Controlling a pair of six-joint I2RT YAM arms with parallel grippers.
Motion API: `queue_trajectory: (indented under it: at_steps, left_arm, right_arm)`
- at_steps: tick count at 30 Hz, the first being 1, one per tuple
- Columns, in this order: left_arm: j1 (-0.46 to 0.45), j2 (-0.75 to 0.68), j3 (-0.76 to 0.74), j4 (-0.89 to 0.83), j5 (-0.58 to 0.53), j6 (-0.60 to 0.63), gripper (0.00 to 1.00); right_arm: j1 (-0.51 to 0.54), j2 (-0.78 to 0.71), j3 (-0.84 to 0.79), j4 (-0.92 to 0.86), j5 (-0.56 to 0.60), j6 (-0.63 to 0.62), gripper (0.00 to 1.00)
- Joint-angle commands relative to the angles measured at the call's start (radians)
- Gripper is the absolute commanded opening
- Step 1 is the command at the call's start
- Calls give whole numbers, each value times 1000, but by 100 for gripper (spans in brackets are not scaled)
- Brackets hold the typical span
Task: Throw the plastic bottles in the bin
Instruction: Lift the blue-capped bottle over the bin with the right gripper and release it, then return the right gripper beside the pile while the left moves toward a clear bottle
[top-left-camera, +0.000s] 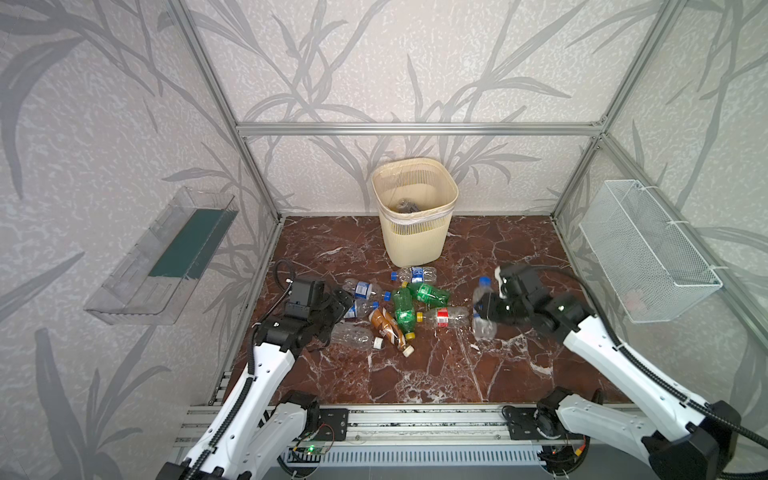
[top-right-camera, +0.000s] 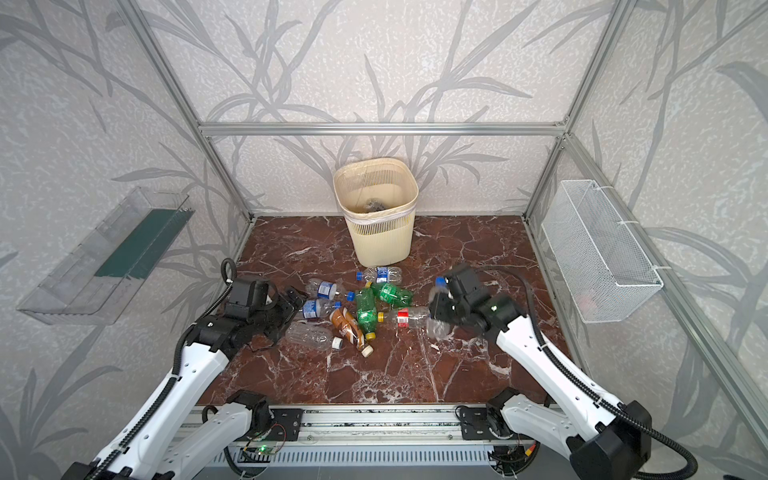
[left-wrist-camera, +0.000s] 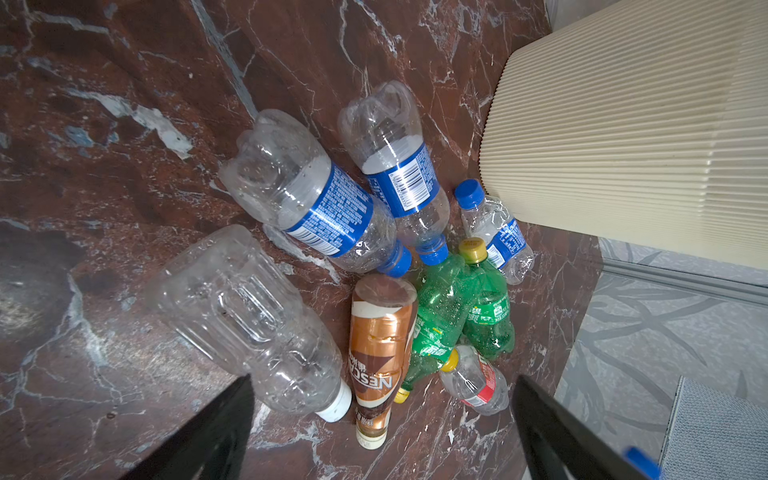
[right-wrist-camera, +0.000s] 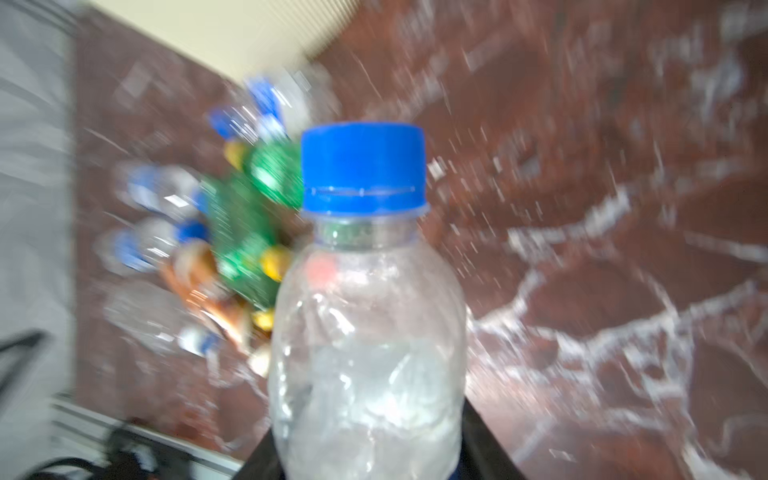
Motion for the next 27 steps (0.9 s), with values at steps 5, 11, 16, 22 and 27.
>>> queue_trajectory:
  at_steps: [5,11,16,22,27]
  left_arm:
    - [5,36,172,-71,-10,-4,96]
    - [7,-4,187,-74,-30,18,96]
    - [10,-54,123,-75,-32,17,96]
    - [13,-131,41,-94,-50,2,96]
    - [13,-148,4,-95,-46,-19,96]
  right_arm:
    - [-67,722,1461,-272,-11,-120,77]
    - [-87,715,1454,-412,20,-120,87]
    - [-84,199,564,46,90,-103,85]
    - [-104,-33,62,75,46,-44,83]
    - [-104,-136,-201,123,-6,37,81]
